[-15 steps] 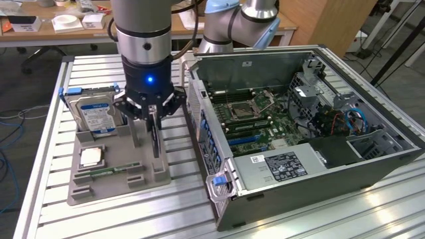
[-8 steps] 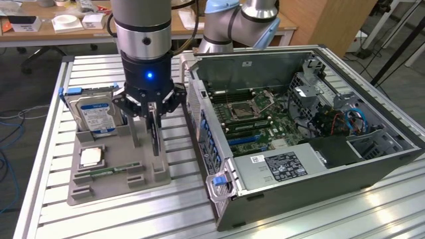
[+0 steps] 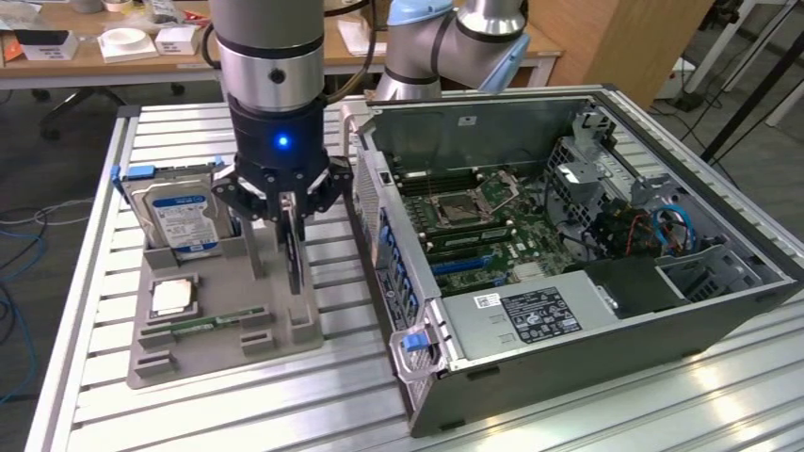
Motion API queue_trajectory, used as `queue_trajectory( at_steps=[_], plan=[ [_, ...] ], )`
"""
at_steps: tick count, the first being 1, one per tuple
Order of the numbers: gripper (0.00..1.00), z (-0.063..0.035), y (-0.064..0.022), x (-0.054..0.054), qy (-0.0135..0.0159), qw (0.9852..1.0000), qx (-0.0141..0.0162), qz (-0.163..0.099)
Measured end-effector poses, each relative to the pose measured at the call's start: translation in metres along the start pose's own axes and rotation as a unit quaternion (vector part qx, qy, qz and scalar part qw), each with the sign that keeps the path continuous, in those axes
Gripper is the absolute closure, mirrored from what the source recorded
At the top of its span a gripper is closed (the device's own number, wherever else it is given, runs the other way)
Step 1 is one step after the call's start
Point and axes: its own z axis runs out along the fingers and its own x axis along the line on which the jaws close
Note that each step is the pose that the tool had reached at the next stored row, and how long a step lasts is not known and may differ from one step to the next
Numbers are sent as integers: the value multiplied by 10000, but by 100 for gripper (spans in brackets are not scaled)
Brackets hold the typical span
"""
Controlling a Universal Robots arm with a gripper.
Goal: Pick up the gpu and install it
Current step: 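Pick up the gpu and move the gpu toward the slot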
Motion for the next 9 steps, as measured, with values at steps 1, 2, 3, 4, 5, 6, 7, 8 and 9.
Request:
queue_trajectory(
  at_steps=[1, 2, 3, 4, 5, 6, 7, 8, 9],
  plan=[
    [74, -8, 0, 0, 0, 10000, -1, 0],
    [74, -17, 1, 0, -1, 10000, -1, 0],
    [74, -28, 1, 0, -1, 10000, -1, 0],
    [74, -38, 1, 0, -1, 10000, -1, 0],
    [74, -49, 1, 1, -1, 10000, -2, 0],
    [74, -61, 2, 1, -1, 10000, -1, 0],
    [74, -71, 2, 1, -1, 10000, -1, 0],
    [74, -79, 2, 1, -1, 10000, -2, 0],
    [74, -90, 2, 1, -1, 10000, -1, 0]
  ],
)
